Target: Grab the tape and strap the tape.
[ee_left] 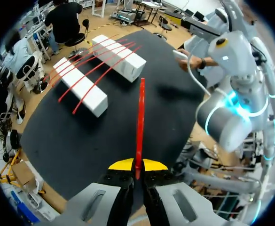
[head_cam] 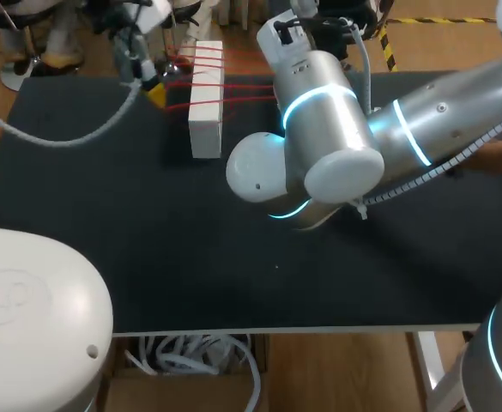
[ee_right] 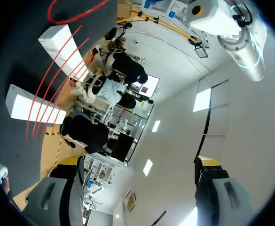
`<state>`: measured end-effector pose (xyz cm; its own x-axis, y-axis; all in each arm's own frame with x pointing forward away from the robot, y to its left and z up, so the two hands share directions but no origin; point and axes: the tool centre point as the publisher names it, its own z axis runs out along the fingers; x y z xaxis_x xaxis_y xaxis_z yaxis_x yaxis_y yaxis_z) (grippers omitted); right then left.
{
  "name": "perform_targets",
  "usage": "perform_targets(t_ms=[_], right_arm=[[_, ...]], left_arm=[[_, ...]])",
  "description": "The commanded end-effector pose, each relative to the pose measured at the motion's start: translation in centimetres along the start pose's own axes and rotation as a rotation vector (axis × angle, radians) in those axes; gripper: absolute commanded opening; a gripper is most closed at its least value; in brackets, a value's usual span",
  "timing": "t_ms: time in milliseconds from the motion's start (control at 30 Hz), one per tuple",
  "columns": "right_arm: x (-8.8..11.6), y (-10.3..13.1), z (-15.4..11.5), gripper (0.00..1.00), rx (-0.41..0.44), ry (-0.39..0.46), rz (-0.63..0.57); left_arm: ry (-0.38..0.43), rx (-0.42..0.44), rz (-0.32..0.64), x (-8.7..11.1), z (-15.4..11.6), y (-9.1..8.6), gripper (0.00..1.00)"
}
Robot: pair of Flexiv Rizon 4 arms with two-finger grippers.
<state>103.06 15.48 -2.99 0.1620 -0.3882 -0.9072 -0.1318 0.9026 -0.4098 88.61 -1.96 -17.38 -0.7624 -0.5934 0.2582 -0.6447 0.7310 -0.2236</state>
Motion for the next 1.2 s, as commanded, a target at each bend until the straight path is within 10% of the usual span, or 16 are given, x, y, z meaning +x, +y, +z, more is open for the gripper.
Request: perform_targets(t_ms=[33,500,533,600,633,1200], right_arm=[[-0.2,-0.2,0.0,1.00,-0.007,0.005,-0.004],[-0.2,-0.2,0.0,1.00,-0.007,0.005,-0.004],[-0.2,-0.2,0.0,1.00,-0.007,0.005,-0.004],[-0.2,-0.2,0.0,1.00,-0.007,0.005,-0.004],[-0.2,-0.2,0.0,1.00,-0.007,0.005,-0.004],[-0.2,-0.2,0.0,1.00,-0.007,0.005,-0.004]], left_arm=[[-0.045,0.006,0.004,-0.2,-2.4,4.5,0.00],[-0.038,0.021,0.037,-2.8,-4.8,9.5,0.00],[-0.038,0.021,0.037,-2.8,-4.8,9.5,0.07],[-0.038,0.021,0.037,-2.8,-4.8,9.5,0.96],[-0.038,0.021,0.037,-2.8,-4.8,9.5,1.00],[-0.038,0.021,0.037,-2.8,-4.8,9.5,1.00]])
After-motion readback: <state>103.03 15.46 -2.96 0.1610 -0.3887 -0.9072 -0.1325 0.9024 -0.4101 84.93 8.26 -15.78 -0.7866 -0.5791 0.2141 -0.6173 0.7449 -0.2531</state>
